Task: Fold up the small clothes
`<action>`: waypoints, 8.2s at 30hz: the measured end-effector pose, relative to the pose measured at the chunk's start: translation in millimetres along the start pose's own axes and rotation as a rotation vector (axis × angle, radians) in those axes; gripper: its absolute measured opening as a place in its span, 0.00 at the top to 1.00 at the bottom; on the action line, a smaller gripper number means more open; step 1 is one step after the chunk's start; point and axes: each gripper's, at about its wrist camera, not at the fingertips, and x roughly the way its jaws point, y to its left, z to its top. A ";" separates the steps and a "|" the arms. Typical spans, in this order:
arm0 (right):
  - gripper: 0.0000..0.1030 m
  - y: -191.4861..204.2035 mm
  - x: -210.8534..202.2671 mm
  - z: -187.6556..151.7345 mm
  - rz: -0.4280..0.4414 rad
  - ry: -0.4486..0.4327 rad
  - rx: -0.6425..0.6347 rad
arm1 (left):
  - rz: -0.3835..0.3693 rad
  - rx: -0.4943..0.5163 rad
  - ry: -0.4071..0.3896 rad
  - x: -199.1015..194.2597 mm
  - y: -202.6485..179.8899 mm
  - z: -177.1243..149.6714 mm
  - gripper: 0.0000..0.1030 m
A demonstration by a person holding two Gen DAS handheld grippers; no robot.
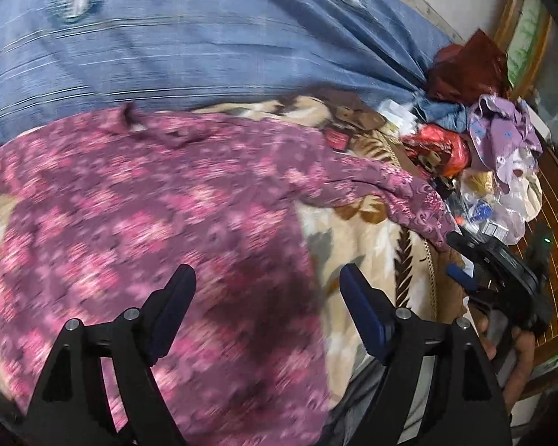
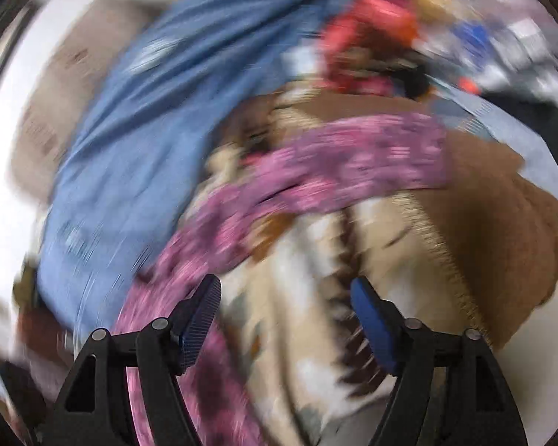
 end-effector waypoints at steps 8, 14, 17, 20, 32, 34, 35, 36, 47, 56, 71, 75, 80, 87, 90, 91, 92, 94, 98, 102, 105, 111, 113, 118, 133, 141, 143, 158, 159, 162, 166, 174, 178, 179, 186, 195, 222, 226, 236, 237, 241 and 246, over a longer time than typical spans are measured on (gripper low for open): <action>0.52 -69.9 53.8 46.8 -0.022 -0.021 0.370 | -0.140 0.087 0.119 60.3 -54.6 34.6 0.23; 0.87 -89.0 65.8 57.3 0.020 -0.112 0.381 | -0.239 0.127 0.199 111.1 -105.8 65.6 0.23; 0.92 -85.8 60.5 55.8 0.035 -0.118 0.346 | -0.280 0.134 0.238 134.0 -134.3 85.5 0.23; 0.92 -78.0 32.5 42.2 0.061 -0.148 0.322 | -0.316 0.169 0.286 152.4 -165.9 96.7 0.23; 0.67 -110.0 45.7 19.6 0.034 -0.036 0.454 | -0.247 0.113 0.673 263.6 -240.1 67.9 0.23; 0.67 -109.1 47.0 19.7 0.026 -0.025 0.441 | -0.215 0.098 0.644 261.0 -242.4 65.5 0.26; 0.67 -106.4 47.6 21.3 0.023 -0.028 0.437 | -0.187 0.088 0.622 256.2 -242.0 65.5 0.50; 0.73 -105.6 48.0 22.1 0.017 -0.029 0.432 | -0.161 0.104 0.600 250.9 -241.8 66.2 0.96; 0.92 -5.9 -17.3 17.9 0.279 -0.261 -0.064 | -0.633 -0.161 0.347 81.8 -115.7 120.2 1.00; 0.92 180.8 -39.5 -100.6 0.545 -0.060 -0.643 | -0.683 -0.389 0.102 -41.6 105.3 61.0 1.00; 0.58 213.5 120.3 -260.6 0.271 0.636 -0.812 | -0.369 -0.611 0.164 30.1 286.4 -97.6 0.67; 0.36 206.8 88.1 -212.2 0.278 0.529 -0.739 | -0.381 -0.526 0.128 18.0 273.6 -82.3 0.45; 0.36 212.2 106.0 -142.2 0.146 0.352 -0.603 | -0.433 -0.514 0.089 -10.7 286.0 -80.3 0.39; 0.46 208.0 178.3 -81.8 0.012 0.331 -0.396 | -0.469 -0.536 0.136 1.7 285.2 -81.1 0.26; 0.51 194.9 187.6 -71.7 0.012 0.309 -0.273 | -0.318 -0.498 0.237 17.7 281.0 -89.4 0.31; 0.57 192.3 188.3 -69.7 0.010 0.296 -0.258 | -0.291 -0.453 0.240 16.3 276.2 -88.5 0.32; 0.62 191.7 189.3 -68.4 -0.006 0.290 -0.263 | -0.266 -0.412 0.244 13.9 270.7 -87.0 0.32; 0.76 190.8 183.8 -66.2 -0.042 0.285 -0.305 | -0.185 -0.291 0.267 11.1 251.8 -86.4 0.32; 0.91 199.3 179.8 -66.9 -0.069 0.303 -0.381 | -0.060 -0.135 0.287 10.7 228.7 -94.7 0.79; 0.92 200.9 177.0 -72.8 -0.068 0.332 -0.420 | -0.167 -0.157 0.257 -13.4 236.4 -93.9 0.88; 0.88 202.6 183.7 -76.4 -0.076 0.371 -0.490 | -0.237 -0.218 0.156 -41.1 254.6 -93.1 0.81; 0.28 252.5 140.0 -65.8 -0.057 0.233 -0.622 | -0.113 -0.138 0.341 1.9 232.8 -109.3 0.68; 0.29 280.5 153.3 -59.5 -0.076 0.247 -0.686 | -0.131 -0.145 0.324 -1.0 231.7 -107.7 0.57; 0.41 307.6 243.2 -29.0 -0.153 0.349 -0.656 | -0.149 -0.177 0.312 3.1 237.7 -106.7 0.55; 0.98 316.9 314.5 27.3 -0.312 0.263 -0.627 | -0.181 -0.189 0.229 -8.1 247.4 -96.7 0.87; 0.92 286.8 341.6 21.8 -0.243 0.392 -0.538 | -0.147 -0.238 0.278 -1.6 262.6 -100.9 0.79; 0.79 297.5 301.7 12.6 -0.155 0.355 -0.568 | -0.154 -0.247 0.292 -1.4 263.1 -102.5 0.76; 0.44 302.9 120.5 -137.9 0.171 0.403 -0.669 | -0.142 -0.310 0.201 -30.3 280.2 -100.9 0.71; 0.44 312.4 117.4 -145.7 0.208 0.425 -0.675 | -0.149 -0.338 0.143 -41.7 286.8 -97.4 0.66; 0.41 352.5 111.2 -168.6 0.301 0.461 -0.757 | -0.102 -0.439 0.017 -72.9 311.2 -88.8 0.50; 0.37 407.0 109.9 -196.4 0.378 0.492 -0.835 | 0.028 -0.674 -0.068 -110.3 373.9 -75.1 0.49; 0.34 445.6 146.3 -235.7 0.441 0.543 -0.805 | 0.099 -1.215 -0.375 -132.6 553.7 -72.2 0.43; 0.33 439.8 180.2 -251.8 0.421 0.607 -0.754 | 0.190 -1.265 -0.383 -119.8 602.7 -72.0 0.43; 0.33 439.2 186.0 -253.6 0.423 0.610 -0.747 | 0.168 -1.279 -0.378 -113.1 611.2 -73.0 0.43; 0.33 439.1 217.1 -264.5 0.435 0.640 -0.711 | 0.128 -1.275 -0.358 -86.1 636.4 -51.4 0.32; 0.33 427.6 214.6 -269.6 0.433 0.640 -0.684 | 0.162 -1.267 -0.386 -88.2 636.0 -61.1 0.75; 0.33 331.2 182.4 -152.0 0.355 0.440 -0.432 | 0.084 0.310 -0.225 -72.2 254.5 -36.5 0.96; 0.33 312.4 213.5 -156.4 0.397 0.542 -0.335 | 0.069 0.499 -0.115 -47.7 213.5 -58.5 0.96; 0.44 291.1 241.7 -192.3 0.404 0.711 -0.273 | 0.056 0.599 -0.011 -27.4 195.4 -73.7 0.96; 0.60 292.6 239.0 -195.0 0.409 0.720 -0.293 | 0.058 0.603 -0.004 -25.3 196.5 -73.2 0.96; 0.91 302.3 221.8 -198.0 0.356 0.679 -0.410 | -0.029 0.562 -0.009 -36.8 199.6 -68.0 0.93; 0.92 300.0 172.8 -165.8 0.425 0.591 -0.391 | -0.368 0.383 -0.210 -110.2 232.4 -42.1 0.33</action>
